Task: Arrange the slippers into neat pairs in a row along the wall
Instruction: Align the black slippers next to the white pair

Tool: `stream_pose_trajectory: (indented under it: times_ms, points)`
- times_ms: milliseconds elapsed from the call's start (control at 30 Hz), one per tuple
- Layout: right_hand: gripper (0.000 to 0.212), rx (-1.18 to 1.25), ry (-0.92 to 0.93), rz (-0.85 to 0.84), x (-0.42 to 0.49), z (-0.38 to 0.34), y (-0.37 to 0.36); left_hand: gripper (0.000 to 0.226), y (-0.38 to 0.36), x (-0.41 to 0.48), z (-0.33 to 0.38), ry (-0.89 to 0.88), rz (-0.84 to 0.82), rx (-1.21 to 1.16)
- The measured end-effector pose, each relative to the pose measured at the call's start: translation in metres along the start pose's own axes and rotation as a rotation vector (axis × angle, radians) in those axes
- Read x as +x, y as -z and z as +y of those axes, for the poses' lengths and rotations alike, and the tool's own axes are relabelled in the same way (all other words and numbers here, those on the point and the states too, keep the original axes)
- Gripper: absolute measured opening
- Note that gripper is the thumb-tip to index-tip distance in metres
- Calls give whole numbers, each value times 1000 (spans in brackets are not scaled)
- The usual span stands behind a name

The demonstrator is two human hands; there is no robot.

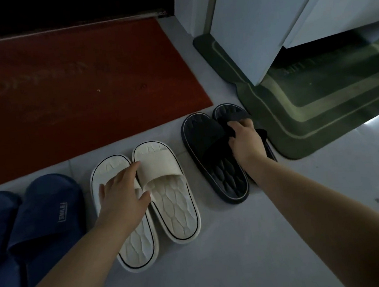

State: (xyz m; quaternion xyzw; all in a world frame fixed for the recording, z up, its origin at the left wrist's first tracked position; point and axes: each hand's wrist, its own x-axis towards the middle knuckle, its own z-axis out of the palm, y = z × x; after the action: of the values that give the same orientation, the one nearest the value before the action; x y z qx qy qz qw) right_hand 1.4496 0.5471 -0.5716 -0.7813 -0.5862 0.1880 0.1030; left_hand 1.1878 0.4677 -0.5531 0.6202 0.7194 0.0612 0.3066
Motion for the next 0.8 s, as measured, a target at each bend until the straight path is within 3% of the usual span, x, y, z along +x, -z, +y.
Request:
stream_pose_trajectory:
  times_ms: [233, 800]
  points:
    - [57, -4, 37, 31, -12, 6, 2, 67, 2, -1, -8, -48, -18, -6]
    - [52, -1, -47, 118, -5, -1, 5, 68, 25, -10, -29, 4, -39, -62]
